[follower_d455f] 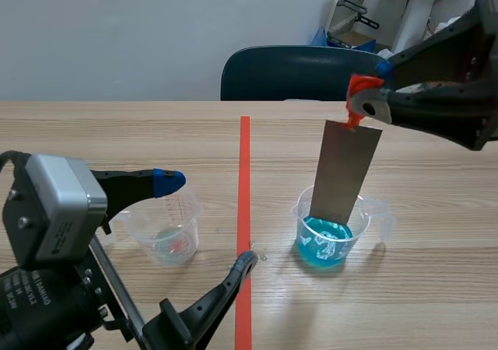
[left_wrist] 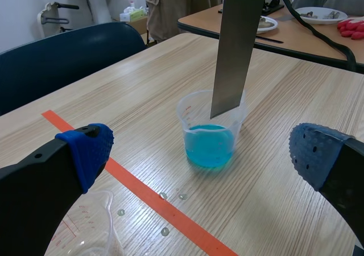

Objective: Do the redox reaction experiment

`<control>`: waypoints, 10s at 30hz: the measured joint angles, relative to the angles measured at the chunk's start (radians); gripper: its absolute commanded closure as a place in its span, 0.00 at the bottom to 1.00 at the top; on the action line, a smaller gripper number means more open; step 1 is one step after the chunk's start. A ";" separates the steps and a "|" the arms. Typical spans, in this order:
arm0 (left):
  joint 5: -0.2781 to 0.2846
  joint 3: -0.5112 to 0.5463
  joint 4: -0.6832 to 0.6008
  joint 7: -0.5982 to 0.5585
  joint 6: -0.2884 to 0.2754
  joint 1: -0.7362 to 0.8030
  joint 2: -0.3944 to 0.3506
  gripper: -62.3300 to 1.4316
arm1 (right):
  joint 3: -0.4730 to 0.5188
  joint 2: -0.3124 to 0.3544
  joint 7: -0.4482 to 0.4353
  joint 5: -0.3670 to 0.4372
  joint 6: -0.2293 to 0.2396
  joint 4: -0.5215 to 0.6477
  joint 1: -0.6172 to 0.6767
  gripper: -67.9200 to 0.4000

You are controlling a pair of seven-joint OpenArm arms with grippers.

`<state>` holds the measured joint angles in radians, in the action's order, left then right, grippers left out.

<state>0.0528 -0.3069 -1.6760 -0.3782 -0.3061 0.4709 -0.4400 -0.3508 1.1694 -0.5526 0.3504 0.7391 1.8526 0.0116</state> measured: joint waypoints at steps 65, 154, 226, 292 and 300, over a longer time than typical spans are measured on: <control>0.000 0.000 0.000 0.000 0.000 0.000 0.000 0.00 | 0.093 0.086 0.031 0.122 0.000 0.085 0.000 0.99; -0.004 0.056 0.000 -0.011 -0.005 -0.113 0.000 0.93 | 0.093 0.085 0.031 0.122 0.000 0.085 0.000 0.99; -0.004 -0.203 0.279 -0.024 0.006 -0.359 0.029 0.93 | 0.093 0.085 0.031 0.122 0.000 0.085 0.000 0.99; 0.026 0.727 -0.117 -0.458 0.007 0.844 0.127 0.14 | 0.093 0.085 0.034 0.119 0.000 0.085 0.000 0.99; 0.027 0.727 -0.115 -0.415 0.006 0.844 0.137 0.00 | 0.093 0.085 0.033 0.119 0.000 0.085 0.000 0.99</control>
<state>0.0799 0.4202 -1.7912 -0.7933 -0.2996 1.3151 -0.3027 -0.2573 1.2545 -0.5194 0.4690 0.7395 1.9377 0.0116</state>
